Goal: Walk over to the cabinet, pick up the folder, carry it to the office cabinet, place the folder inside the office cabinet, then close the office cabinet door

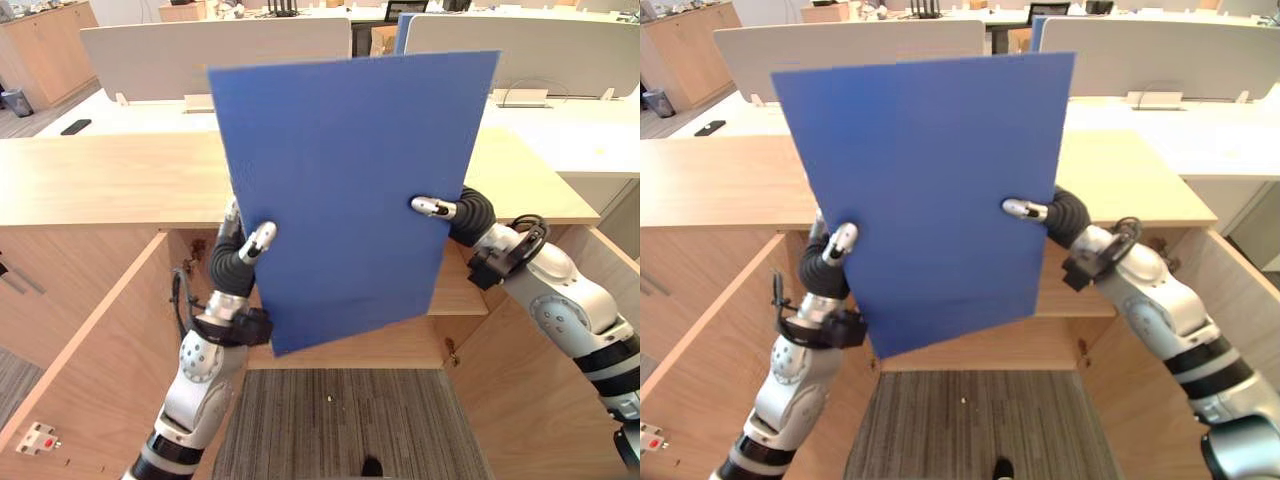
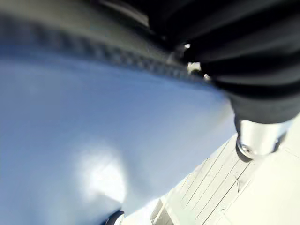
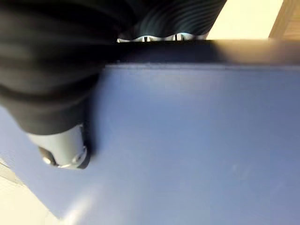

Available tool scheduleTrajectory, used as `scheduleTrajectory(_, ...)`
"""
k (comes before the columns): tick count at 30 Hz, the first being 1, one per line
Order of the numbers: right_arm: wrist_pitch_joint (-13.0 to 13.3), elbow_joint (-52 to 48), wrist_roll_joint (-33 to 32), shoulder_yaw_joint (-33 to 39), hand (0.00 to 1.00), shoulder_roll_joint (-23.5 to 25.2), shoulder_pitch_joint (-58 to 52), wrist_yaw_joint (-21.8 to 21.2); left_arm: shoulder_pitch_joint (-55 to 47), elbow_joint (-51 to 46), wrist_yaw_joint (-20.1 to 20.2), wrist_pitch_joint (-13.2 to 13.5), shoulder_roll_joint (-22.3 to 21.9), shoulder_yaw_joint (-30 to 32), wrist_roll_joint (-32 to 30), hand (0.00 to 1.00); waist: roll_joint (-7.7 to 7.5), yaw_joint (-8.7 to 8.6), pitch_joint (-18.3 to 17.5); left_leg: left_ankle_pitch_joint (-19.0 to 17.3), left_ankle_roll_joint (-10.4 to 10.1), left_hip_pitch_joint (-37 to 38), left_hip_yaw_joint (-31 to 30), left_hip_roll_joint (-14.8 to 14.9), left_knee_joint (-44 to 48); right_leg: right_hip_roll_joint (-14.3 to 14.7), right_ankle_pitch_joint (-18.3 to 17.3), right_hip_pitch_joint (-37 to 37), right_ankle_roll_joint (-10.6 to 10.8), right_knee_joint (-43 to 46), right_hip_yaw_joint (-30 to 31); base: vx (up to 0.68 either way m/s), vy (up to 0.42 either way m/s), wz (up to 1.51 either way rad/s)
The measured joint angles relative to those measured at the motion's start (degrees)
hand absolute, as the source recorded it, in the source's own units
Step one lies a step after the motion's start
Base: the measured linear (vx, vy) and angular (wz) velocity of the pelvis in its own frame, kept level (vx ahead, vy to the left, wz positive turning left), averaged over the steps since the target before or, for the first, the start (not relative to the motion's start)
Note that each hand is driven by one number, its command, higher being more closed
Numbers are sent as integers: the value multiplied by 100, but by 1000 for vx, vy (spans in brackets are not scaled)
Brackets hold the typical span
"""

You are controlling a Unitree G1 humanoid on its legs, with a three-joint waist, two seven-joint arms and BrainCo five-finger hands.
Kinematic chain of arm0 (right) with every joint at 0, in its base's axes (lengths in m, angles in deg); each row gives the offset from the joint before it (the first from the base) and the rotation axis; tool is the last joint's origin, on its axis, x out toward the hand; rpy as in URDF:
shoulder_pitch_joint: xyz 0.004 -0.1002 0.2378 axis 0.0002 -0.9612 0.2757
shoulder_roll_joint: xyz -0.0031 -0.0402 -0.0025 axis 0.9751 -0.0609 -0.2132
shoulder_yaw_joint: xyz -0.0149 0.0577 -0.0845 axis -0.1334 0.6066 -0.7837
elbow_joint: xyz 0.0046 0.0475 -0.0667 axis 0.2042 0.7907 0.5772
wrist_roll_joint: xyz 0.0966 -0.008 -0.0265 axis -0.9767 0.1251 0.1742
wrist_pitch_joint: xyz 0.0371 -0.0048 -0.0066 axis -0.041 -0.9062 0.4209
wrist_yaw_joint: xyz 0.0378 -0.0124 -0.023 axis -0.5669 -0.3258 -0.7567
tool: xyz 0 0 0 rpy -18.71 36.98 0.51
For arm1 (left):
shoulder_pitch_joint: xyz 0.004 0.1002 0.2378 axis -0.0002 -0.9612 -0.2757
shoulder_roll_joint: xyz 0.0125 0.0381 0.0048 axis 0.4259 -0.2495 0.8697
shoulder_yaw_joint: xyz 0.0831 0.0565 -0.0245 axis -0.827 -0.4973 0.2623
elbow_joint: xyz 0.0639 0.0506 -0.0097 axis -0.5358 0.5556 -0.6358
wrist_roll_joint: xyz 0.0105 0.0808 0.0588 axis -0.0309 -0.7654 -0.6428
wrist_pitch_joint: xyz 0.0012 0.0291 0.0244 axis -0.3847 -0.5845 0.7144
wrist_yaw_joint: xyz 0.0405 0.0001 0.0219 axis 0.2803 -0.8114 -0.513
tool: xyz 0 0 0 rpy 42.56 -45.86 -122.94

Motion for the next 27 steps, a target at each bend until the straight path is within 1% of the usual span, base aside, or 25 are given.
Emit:
scheduleTrajectory(2, 1, -15, 46, -70, 100, -172, -5, -57, -95, 100, 166, 7, 53, -119, 272, 0, 0, -3, 0, 0, 0, -1, -1, -2, 0, -2, 0, 0, 0, 0, 0, 0, 0, 0)
scheduleTrajectory(3, 2, -157, 153, -47, 100, -406, -95, -63, -213, 242, 392, 22, 194, -267, 501, 0, 0, -10, 0, -1, 0, -2, 0, -2, -4, -1, 0, -1, 0, -1, -1, 0, 0, 0)
scheduleTrajectory(4, 3, -221, 218, -51, 100, -509, -113, -64, -255, 334, 541, 22, 255, -321, 641, 0, 0, -19, 0, -1, 0, -2, 1, -1, -6, 0, 0, -2, 1, -1, 0, 0, 0, 0)
scheduleTrajectory(5, 3, -326, 408, -41, 100, -695, -136, -74, -307, 561, 821, 18, 431, -471, 849, 0, 0, -41, 0, -2, 0, -2, 6, 0, -12, 3, -1, -6, 1, -1, 4, 0, 0, 0)
scheduleTrajectory(7, 5, -503, 666, -12, 100, -951, -208, -105, -371, 831, 1178, -19, 715, -705, 1030, 0, 1, -57, 0, -3, -1, -2, 19, 3, -24, 9, -1, -15, 1, -1, 18, -12, 1, -5)
scheduleTrajectory(9, 48, -760, 1264, 42, 100, -1178, -286, -180, -446, 1238, 1809, -292, 1151, -1109, 1343, 0, 1, -89, 0, -4, -2, 3, 91, 3, -43, 21, -1, -50, 1, -1, 71, -11, 5, -11)
scheduleTrajectory(10, 49, -823, 1376, 42, 100, -1224, -302, -208, -468, 1338, 1934, -367, 1257, -1191, 1346, 0, 1, -102, 0, -4, -2, 6, 108, 3, -53, 26, -1, -60, 1, -1, 90, -4, 6, -14)
scheduleTrajectory(11, 59, -988, 1663, 37, 100, -1276, -319, -311, -542, 1533, 2165, -543, 1417, -1371, 1329, 0, 1, -141, 0, -2, -4, 17, 136, 2, -75, 36, 0, -77, 1, -1, 120, 4, 5, -16)
scheduleTrajectory(12, 181, -1202, 2052, 37, 100, -1275, -338, -363, -609, 1726, 2391, -732, 1505, -1543, 1313, 0, 3, -168, -1, -2, -6, 20, 166, 2, -89, 49, 3, -107, 0, -1, 161, 9, 5, -17)
scheduleTrajectory(13, 258, -1322, 2214, 37, 100, -1275, -354, -401, -633, 1842, 2492, -809, 1493, -1609, 1306, 0, 3, -182, -1, -1, -7, 19, 186, 1, -95, 53, 6, -121, 0, -1, 176, 26, 7, -16)
scheduleTrajectory(14, 438, -1532, 2611, 39, 100, -1268, -397, -445, -647, 2142, 2635, -901, 1422, -1715, 1268, 0, 3, -194, -1, 4, -14, 25, 215, 0, -99, 61, 9, -135, 1, 0, 192, 29, 8, -11)
scheduleTrajectory(15, 602, -1716, 3061, 54, 100, -1220, -473, -461, -646, 2584, 2728, -945, 1267, -1739, 1001, 0, 2, -186, -1, 7, -18, 49, 248, -3, -113, 76, 10, -133, 0, 0, 205, 28, 9, -8)
scheduleTrajectory(16, 630, -1743, 3125, 59, 100, -1201, -489, -465, -646, 2677, 2731, -948, 1240, -1739, 940, 0, 2, -182, -1, 7, -18, 55, 255, -4, -117, 79, 10, -131, 0, 0, 209, 14, 10, -10)
scheduleTrajectory(17, 743, -1837, 3355, 79, 100, -1081, -585, -488, -648, 3085, 2733, -976, 1130, -1732, 675, 0, 1, -179, 0, 8, -21, 89, 283, -4, -139, 97, 10, -128, 0, 0, 244, 10, 6, -10)
scheduleTrajectory(18, 887, -1959, 3737, 189, 100, -870, -761, -506, -648, 3552, 2709, -1006, 955, -1620, 314, 0, -1, -166, 1, 14, -29, 102, 294, -3, -168, 108, 9, -129, 0, -1, 259, 9, 2, -9)
scheduleTrajectory(19, 940, -2042, 3864, 206, 100, -764, -840, -536, -652, 3797, 2687, -1014, 837, -1512, 155, 0, -2, -161, 2, 19, -33, 103, 294, -4, -184, 109, 9, -135, 0, -1, 259, 6, -3, -4)
scheduleTrajectory(21, 1184, -2340, 4514, 191, 100, -241, -1272, -573, -645, 4650, 2467, -1022, 378, -981, -589, 0, -8, -156, 6, 25, -35, 105, 300, -2, -203, 124, 9, -145, 0, -2, 265, 0, 0, 0)
scheduleTrajectory(22, 1231, -2362, 4680, 166, 100, -102, -1377, -577, -644, 4845, 2416, -1022, 258, -833, -801, 0, -10, -152, 7, 25, -35, 105, 300, -2, -204, 124, 8, -146, 0, -2, 266, 0, 0, 0)
scheduleTrajectory(23, 1267, -2343, 4952, 37, 100, 150, -1562, -582, -624, 5291, 2284, -1028, -6, -530, -1235, 0, -11, -150, 8, 25, -34, 105, 300, -3, -206, 122, 8, -148, 0, -3, 267, 0, 0, 0)
scheduleTrajectory(24, 1268, -2323, 5122, -60, 100, 235, -1636, -583, -622, 5503, 2219, -1044, -124, -392, -1413, 0, -14, -149, 11, 24, -33, 104, 299, -1, -207, 120, 6, -150, -2, -4, 269, 0, 0, 0)
scheduleTrajectory(25, 1281, -2224, 5458, -276, 100, 378, -1797, -593, -596, 5974, 2103, -1071, -332, -158, -1661, 0, -28, -144, 24, 23, -31, 102, 296, 10, -206, 114, 5, -150, -4, -6, 269, 0, 0, 0)
scheduleTrajectory(27, 1288, -1833, 5917, -589, 100, 614, -2066, -692, -583, 6686, 1950, -1140, -577, 258, -2008, 0, -64, -132, 59, 20, -28, 101, 292, 7, -205, 105, 3, -149, -6, -6, 269, 0, 0, 0)
